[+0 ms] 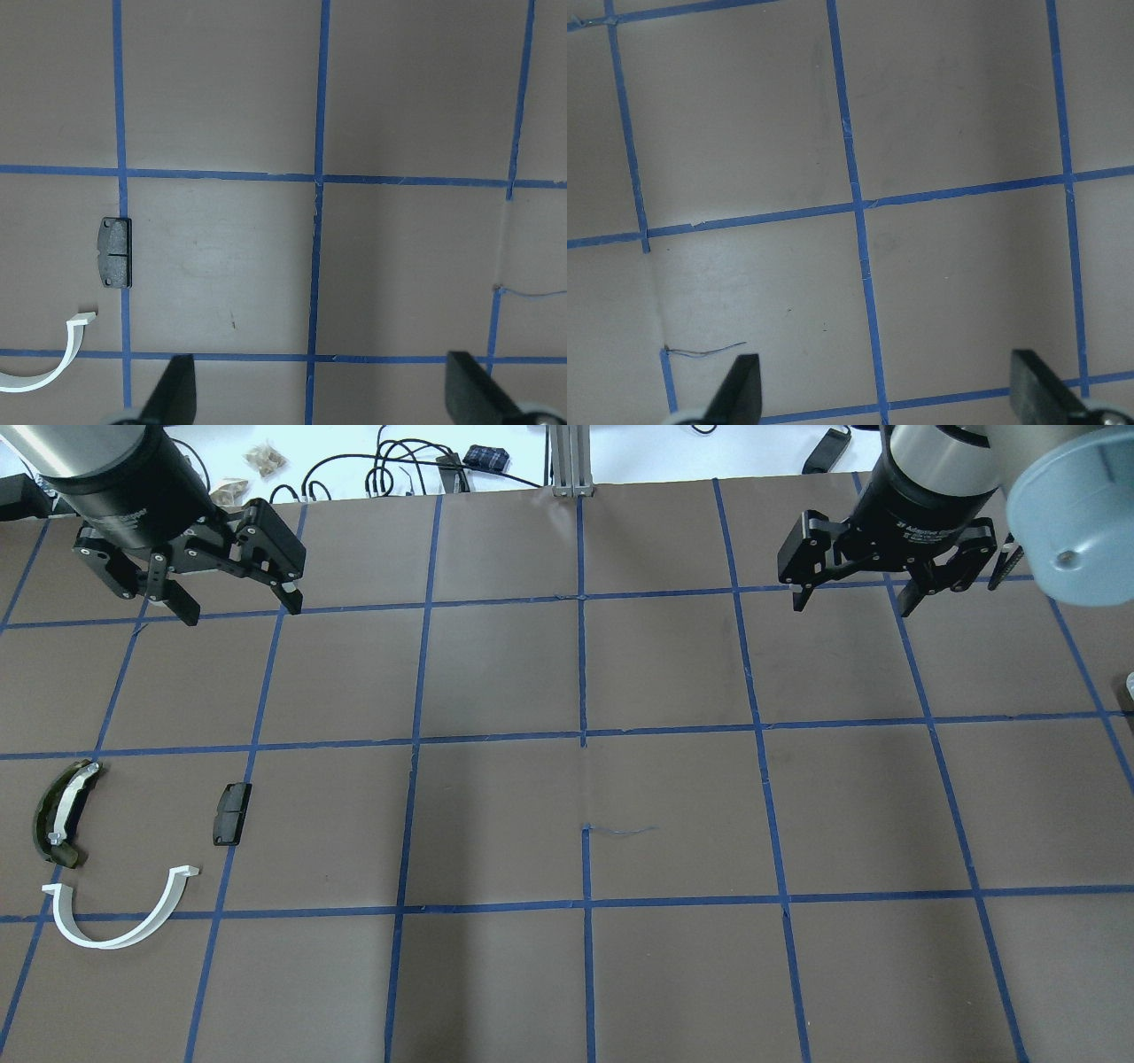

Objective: Place bearing gear from tray to pile

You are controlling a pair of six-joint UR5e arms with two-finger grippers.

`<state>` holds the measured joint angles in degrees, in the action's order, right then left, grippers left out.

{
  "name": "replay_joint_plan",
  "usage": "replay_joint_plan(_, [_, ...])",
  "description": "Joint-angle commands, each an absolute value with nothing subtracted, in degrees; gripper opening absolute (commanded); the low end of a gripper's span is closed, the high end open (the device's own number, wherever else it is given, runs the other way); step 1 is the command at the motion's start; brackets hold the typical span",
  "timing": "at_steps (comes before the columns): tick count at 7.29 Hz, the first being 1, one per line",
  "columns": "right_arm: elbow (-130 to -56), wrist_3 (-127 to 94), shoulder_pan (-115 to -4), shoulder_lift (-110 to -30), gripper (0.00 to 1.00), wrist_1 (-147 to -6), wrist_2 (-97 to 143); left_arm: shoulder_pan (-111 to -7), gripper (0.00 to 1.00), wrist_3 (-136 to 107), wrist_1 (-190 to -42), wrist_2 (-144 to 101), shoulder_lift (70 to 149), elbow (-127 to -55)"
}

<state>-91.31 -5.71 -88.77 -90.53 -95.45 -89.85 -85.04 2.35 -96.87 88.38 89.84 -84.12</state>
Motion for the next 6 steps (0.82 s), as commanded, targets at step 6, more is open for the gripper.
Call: replay_joint_plan(6, [-90.88,10.51,-85.1,-89.04,1.0,-95.97,-92.96,-84.99,1.0,1.76,-96.86,88.5,88.86,-85.43])
